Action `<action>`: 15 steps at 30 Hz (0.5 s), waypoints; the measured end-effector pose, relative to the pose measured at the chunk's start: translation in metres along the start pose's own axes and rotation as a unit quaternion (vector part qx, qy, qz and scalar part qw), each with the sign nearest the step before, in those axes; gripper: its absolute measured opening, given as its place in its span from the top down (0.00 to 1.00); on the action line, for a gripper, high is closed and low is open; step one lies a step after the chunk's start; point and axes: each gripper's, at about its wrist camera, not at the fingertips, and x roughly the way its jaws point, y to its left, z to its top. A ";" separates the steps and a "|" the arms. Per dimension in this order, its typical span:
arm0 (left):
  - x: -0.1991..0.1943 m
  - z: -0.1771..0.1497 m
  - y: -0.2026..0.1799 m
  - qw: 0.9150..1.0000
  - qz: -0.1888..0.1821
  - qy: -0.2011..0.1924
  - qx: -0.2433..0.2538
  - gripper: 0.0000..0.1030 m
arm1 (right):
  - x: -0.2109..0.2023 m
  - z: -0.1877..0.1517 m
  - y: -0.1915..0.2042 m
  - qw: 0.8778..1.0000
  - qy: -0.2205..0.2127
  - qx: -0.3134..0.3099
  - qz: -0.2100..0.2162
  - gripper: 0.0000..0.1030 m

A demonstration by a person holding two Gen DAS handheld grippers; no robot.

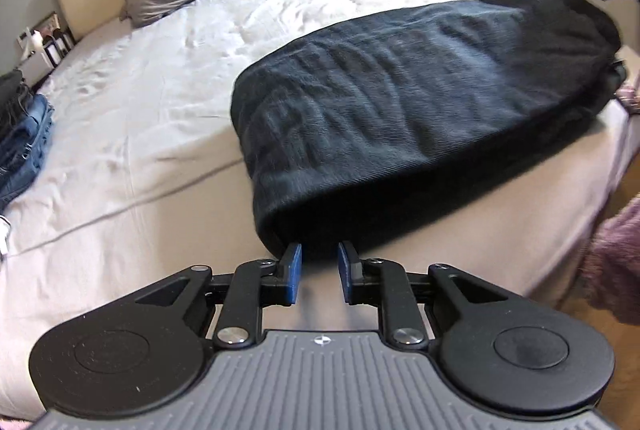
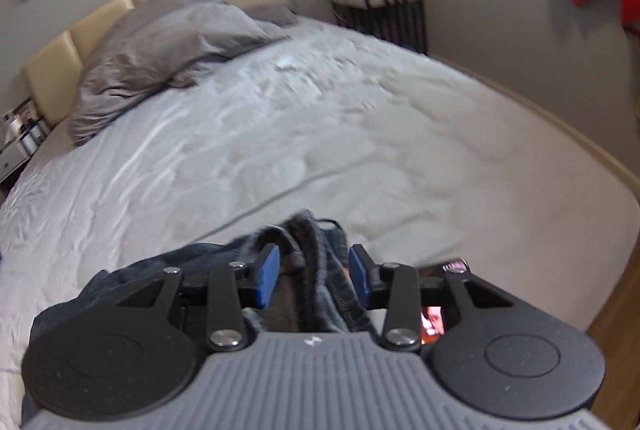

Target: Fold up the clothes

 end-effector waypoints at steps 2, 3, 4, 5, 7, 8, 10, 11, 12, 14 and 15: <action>-0.015 0.002 0.000 0.999 -0.008 -0.032 -0.005 0.83 | -0.007 -0.004 0.015 0.999 -0.024 -0.041 0.019 0.60; -0.022 0.004 -0.001 0.999 -0.010 -0.052 -0.006 0.83 | -0.010 -0.008 0.024 0.997 -0.034 -0.064 0.026 0.61; -0.028 0.008 -0.001 0.997 -0.006 -0.072 -0.006 0.83 | -0.011 -0.012 0.033 0.995 -0.042 -0.087 0.036 0.67; -0.030 0.013 0.000 0.996 0.003 -0.087 -0.006 0.83 | -0.010 -0.018 0.042 0.992 -0.046 -0.110 0.048 0.73; -0.027 0.024 0.005 0.995 0.015 -0.099 -0.014 0.83 | -0.005 -0.031 0.060 0.983 -0.050 -0.163 0.062 0.74; -0.023 0.030 0.008 0.995 0.018 -0.097 -0.023 0.83 | -0.001 -0.038 0.068 0.979 -0.051 -0.188 0.065 0.74; -0.010 0.039 0.014 0.995 0.020 -0.091 -0.036 0.83 | 0.010 -0.050 0.079 0.971 -0.045 -0.225 0.071 0.75; -0.002 0.041 0.015 0.995 0.020 -0.086 -0.037 0.83 | 0.016 -0.053 0.080 0.970 -0.040 -0.232 0.067 0.75; 0.006 0.043 0.016 0.996 0.020 -0.081 -0.036 0.83 | 0.024 -0.056 0.079 0.970 -0.035 -0.232 0.061 0.75; 0.019 0.043 0.015 0.997 0.020 -0.069 -0.035 0.83 | 0.037 -0.056 0.067 0.974 -0.027 -0.222 0.041 0.83; 0.024 0.042 0.013 0.997 0.020 -0.065 -0.033 0.83 | 0.043 -0.055 0.060 0.975 -0.023 -0.217 0.035 0.84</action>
